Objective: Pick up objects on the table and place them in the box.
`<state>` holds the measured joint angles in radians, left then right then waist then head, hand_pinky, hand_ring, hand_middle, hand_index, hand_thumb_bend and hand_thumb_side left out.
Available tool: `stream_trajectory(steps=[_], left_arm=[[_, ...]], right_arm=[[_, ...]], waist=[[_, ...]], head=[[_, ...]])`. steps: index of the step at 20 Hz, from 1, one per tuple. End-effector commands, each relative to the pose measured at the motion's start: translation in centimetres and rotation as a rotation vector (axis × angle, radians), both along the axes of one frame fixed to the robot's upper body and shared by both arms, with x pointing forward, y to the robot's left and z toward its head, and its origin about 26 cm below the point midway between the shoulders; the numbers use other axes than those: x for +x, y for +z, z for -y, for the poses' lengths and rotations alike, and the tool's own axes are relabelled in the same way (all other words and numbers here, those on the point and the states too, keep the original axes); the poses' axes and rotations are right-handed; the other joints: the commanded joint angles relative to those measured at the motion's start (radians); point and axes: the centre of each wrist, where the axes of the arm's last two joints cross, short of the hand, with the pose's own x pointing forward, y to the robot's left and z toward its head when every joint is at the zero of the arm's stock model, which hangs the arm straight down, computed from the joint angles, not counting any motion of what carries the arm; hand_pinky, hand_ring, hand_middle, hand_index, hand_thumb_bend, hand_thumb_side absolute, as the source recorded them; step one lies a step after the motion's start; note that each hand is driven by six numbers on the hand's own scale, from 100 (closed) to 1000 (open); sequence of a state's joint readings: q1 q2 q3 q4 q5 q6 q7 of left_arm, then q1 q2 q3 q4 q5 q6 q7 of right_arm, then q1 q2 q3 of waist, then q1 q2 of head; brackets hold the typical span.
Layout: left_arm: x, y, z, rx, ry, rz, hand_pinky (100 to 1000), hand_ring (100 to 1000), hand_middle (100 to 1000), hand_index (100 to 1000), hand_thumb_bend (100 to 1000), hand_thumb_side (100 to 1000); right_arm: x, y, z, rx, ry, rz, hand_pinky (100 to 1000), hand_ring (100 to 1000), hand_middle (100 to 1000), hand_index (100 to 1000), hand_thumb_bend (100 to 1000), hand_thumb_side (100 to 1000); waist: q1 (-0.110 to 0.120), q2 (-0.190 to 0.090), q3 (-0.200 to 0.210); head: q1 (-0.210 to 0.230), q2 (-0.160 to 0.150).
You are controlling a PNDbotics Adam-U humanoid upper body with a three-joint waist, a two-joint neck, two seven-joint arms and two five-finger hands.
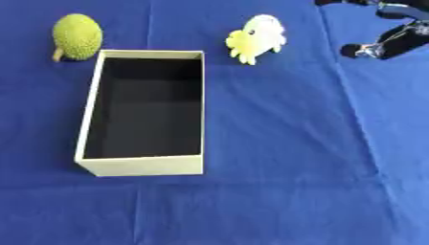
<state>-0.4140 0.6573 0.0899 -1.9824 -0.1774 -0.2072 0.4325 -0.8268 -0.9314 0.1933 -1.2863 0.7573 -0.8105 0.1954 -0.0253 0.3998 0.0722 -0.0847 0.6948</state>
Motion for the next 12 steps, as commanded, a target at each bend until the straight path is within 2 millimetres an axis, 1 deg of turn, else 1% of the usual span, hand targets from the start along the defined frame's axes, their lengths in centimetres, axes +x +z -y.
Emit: stream_trajectory(steps=[1,6,12], left_arm=[[-0.4,0.8,0.2,0.016,-0.011,0.022,760,760,744,889,100,503],[-0.3,0.8,0.4,0.015,-0.023,0.018,760,766,745,889,100,508],[-0.2,1.0,0.7,0.013,-0.041,0.016,759,770,745,889,100,509]], right_arm=[[0.7,0.9,-0.1,0.009,-0.005,-0.013,889,930,852,948,352,100],[2.7,0.9,-2.0,0.038,0.018,-0.046,890,929,848,947,316,100],[4.5,0.5,-3.7,0.055,0.020,-0.080,892,928,846,948,278,100]], waist=[[0.003,-0.028,0.002],[0.007,-0.029,0.006],[0.005,-0.031,0.016]], head=[[-0.007,0.002],[-0.019,0.004],[-0.029,0.002]])
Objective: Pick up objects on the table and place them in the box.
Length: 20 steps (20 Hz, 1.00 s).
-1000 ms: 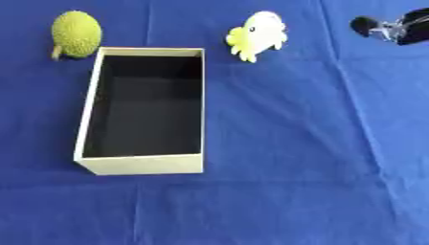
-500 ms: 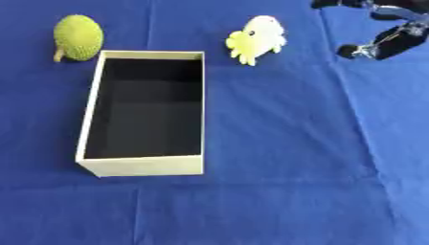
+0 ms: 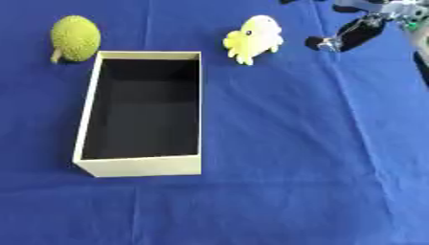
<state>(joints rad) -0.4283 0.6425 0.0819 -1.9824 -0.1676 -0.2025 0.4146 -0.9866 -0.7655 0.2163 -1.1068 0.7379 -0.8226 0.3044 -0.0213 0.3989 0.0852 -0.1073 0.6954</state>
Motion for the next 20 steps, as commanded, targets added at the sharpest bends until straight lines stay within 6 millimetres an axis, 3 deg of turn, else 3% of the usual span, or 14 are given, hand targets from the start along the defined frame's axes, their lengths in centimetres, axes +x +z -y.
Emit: stream_trajectory(steps=[1,20], left_arm=[[-0.3,0.9,0.3,0.016,-0.020,0.027,759,771,745,889,100,510],[-0.2,1.1,0.7,0.008,-0.046,0.029,757,770,744,888,100,522]], right_arm=[[0.5,0.9,-0.1,-0.003,-0.019,0.004,892,928,844,947,264,100],[3.7,-1.5,-1.4,0.012,-0.126,-0.028,895,932,849,957,293,100]], waist=[[0.000,-0.031,0.005],[-0.006,-0.011,0.034]], head=[[-0.007,0.001],[-0.029,-0.010]])
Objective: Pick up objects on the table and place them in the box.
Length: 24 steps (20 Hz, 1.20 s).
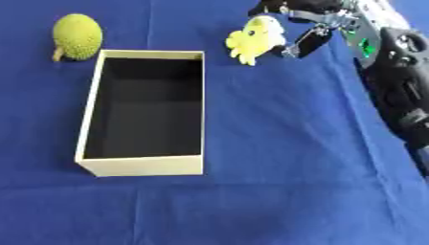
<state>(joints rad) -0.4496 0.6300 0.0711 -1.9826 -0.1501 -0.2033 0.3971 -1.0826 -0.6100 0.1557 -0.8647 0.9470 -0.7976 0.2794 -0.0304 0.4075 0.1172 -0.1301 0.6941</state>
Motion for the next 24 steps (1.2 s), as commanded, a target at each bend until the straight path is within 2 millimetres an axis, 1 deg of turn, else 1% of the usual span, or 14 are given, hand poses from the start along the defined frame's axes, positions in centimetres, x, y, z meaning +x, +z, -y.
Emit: stream_trajectory(steps=[1,7,8,9,10,11,13,15,18,20,24], left_arm=[[-0.4,0.8,0.1,0.009,-0.009,0.031,757,770,744,888,100,523],[-0.4,0.7,0.1,0.003,-0.009,0.027,757,769,744,888,100,529],[-0.4,0.7,0.1,0.003,-0.010,0.027,757,769,744,888,100,528],[-0.4,0.7,0.1,0.003,-0.010,0.027,757,768,744,888,100,531],[-0.4,0.7,0.1,0.003,-0.010,0.025,756,768,744,888,100,534],[-0.4,0.7,0.1,0.002,-0.009,0.023,756,768,744,888,100,536],[-0.4,0.6,0.1,0.000,-0.007,0.019,756,768,744,888,100,536],[-0.4,0.6,0.1,-0.001,-0.008,0.019,757,768,744,888,100,536],[-0.4,0.6,0.1,0.000,-0.010,0.019,757,768,744,888,100,537],[-0.4,0.6,0.1,0.001,-0.011,0.017,757,768,744,888,100,539],[-0.4,0.5,0.1,0.002,-0.009,0.012,758,769,745,889,100,540]], right_arm=[[0.0,1.5,0.4,0.001,-0.015,0.050,895,932,849,958,295,100],[0.5,1.0,0.1,-0.016,-0.033,0.054,892,930,848,956,307,100],[0.5,0.9,0.0,-0.021,-0.036,0.053,890,927,833,953,315,100],[0.6,0.8,0.0,-0.026,-0.037,0.052,888,925,820,945,305,100],[0.7,0.7,-0.1,-0.029,-0.035,0.052,885,918,778,922,287,100],[0.7,0.5,-0.1,-0.029,-0.032,0.053,882,913,755,904,282,100],[0.7,0.5,-0.2,-0.020,-0.024,0.062,875,898,716,876,281,100],[0.8,0.4,-0.2,-0.010,-0.018,0.072,863,868,645,828,288,100],[0.8,0.3,-0.3,0.014,-0.011,0.084,854,845,579,780,230,100],[0.8,0.3,-0.4,0.032,-0.008,0.089,849,835,551,760,189,104],[0.9,0.3,-0.5,0.058,-0.004,0.095,847,828,531,747,149,116]], waist=[[0.003,-0.019,0.003],[0.003,-0.013,0.010],[0.003,-0.012,0.011],[0.003,-0.012,0.012],[0.003,-0.011,0.013],[0.003,-0.011,0.013],[0.003,-0.010,0.013],[0.003,-0.011,0.013],[0.003,-0.012,0.013],[0.003,-0.012,0.013],[0.003,-0.014,0.011]], head=[[-0.007,-0.010],[-0.013,-0.015],[-0.014,-0.016],[-0.014,-0.016],[-0.014,-0.016],[-0.014,-0.015],[-0.014,-0.013],[-0.014,-0.014],[-0.013,-0.015],[-0.014,-0.014],[-0.012,-0.011]])
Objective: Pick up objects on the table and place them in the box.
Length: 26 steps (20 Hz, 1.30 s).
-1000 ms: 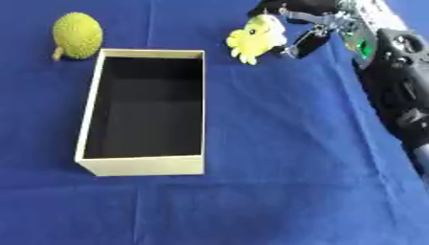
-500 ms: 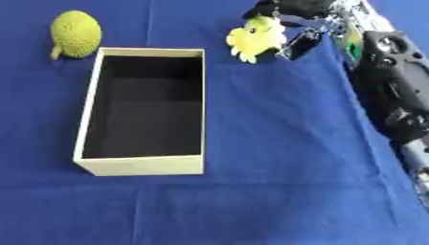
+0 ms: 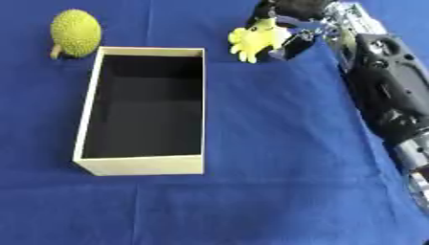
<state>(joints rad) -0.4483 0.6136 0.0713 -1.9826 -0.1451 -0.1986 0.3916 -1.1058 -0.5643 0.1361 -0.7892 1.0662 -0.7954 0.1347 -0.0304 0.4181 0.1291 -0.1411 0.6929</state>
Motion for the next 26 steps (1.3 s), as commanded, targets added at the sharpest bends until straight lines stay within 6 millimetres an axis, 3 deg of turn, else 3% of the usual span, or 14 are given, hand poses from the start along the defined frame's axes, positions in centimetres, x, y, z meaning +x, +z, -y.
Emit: stream_trajectory(steps=[1,10,17,21,26], left_arm=[[-0.4,0.8,-0.1,0.018,-0.001,0.024,758,769,745,889,100,540],[-0.5,0.6,-0.2,0.023,0.004,0.013,758,768,746,889,100,541],[-0.5,0.5,-0.3,0.026,0.007,0.010,759,769,747,889,100,539],[-0.5,0.5,-0.2,0.026,0.007,0.010,759,769,748,890,100,533],[-0.5,0.7,-0.3,0.011,0.006,0.028,760,770,749,889,100,527]], right_arm=[[-0.1,1.7,0.3,0.024,0.000,0.042,846,827,528,744,147,117],[-0.6,2.9,0.0,0.107,0.032,0.100,818,752,410,649,100,122],[-3.3,7.5,-1.4,0.223,0.153,0.238,787,673,340,589,100,100],[-4.3,8.7,-2.1,0.247,0.173,0.241,766,643,346,587,136,100],[-5.6,11.1,-8.2,0.166,0.411,0.283,768,638,372,599,204,100]], waist=[[0.003,-0.025,-0.002],[0.005,-0.034,-0.009],[0.007,-0.043,-0.018],[0.007,-0.045,-0.017],[0.010,-0.052,-0.017]], head=[[0.000,-0.008],[0.004,0.002],[0.009,0.015],[0.006,0.018],[-0.005,0.027]])
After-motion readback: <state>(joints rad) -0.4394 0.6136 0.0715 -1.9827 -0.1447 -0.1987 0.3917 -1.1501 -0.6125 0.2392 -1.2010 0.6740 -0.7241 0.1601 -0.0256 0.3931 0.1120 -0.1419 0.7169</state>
